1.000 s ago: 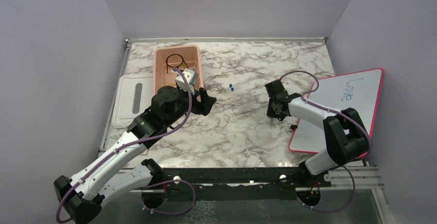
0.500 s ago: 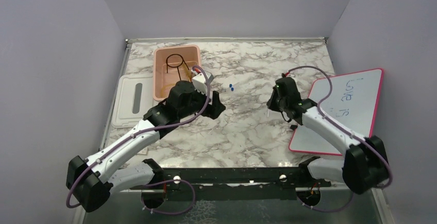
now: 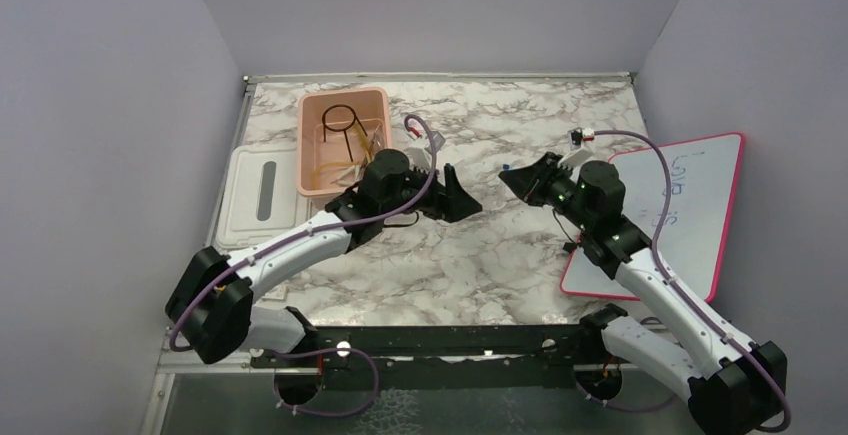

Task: Organize the chemistry lab equipment

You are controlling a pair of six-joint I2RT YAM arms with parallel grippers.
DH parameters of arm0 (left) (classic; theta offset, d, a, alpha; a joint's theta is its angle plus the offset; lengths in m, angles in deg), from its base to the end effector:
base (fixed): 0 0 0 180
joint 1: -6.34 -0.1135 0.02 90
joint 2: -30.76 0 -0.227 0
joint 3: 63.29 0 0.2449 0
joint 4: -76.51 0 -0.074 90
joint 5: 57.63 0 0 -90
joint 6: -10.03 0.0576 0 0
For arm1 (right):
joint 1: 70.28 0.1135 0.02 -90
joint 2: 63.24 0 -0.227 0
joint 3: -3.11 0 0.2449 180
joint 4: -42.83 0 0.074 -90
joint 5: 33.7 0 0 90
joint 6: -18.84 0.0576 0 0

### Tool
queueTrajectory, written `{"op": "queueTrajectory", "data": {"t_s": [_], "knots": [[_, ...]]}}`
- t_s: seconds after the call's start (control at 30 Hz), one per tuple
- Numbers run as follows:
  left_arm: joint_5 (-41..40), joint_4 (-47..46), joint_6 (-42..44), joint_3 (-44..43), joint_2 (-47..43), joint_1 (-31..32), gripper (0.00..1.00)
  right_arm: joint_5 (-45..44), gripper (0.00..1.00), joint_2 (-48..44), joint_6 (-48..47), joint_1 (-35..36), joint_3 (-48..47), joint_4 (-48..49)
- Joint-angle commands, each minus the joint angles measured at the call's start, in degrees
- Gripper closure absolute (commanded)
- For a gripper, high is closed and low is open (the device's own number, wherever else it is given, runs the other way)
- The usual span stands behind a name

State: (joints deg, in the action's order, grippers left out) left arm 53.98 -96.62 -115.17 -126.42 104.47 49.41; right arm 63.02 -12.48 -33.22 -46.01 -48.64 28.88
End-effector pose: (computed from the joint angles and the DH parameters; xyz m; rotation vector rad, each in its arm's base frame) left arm 0.2184 -0.2332 0.2482 0.4263 2.0214 -1.2505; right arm 0.2243 0.1085 0.2641 0.1366 1.8789 0.8684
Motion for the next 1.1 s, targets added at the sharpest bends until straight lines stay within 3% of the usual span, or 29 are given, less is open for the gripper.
{"op": "queueTrajectory", "data": {"t_s": [0.0, 0.27, 0.53, 0.7, 0.87, 1.07], "knots": [[3.75, -12.20, -8.45, -2.17, 5.04, 2.70, 0.32, 11.79, 0.90, -0.34, 5.98, -0.19, 1.74, 9.09], [-0.47, -12.71, -9.17, -5.27, 9.20, 4.83, 0.48, 16.52, 0.90, 0.19, 9.23, -0.15, 4.08, 13.83], [-2.61, -12.70, -2.50, -4.36, 7.73, 5.55, 0.80, 17.72, 0.87, 0.10, 8.55, -0.19, 3.71, 13.07], [-0.61, -7.71, 7.56, -4.81, 4.96, 5.69, 0.85, 20.63, 0.65, 0.84, 1.68, -0.19, -1.82, 4.72], [1.29, 1.57, 22.37, -7.69, 1.99, 6.26, 0.86, 21.27, 0.62, 5.24, -6.33, -0.19, -10.74, -10.00], [1.46, 5.92, 30.14, -8.10, -0.65, 6.58, 0.86, 25.82, 0.62, 6.77, -10.02, -0.18, -13.79, -12.93]]}}
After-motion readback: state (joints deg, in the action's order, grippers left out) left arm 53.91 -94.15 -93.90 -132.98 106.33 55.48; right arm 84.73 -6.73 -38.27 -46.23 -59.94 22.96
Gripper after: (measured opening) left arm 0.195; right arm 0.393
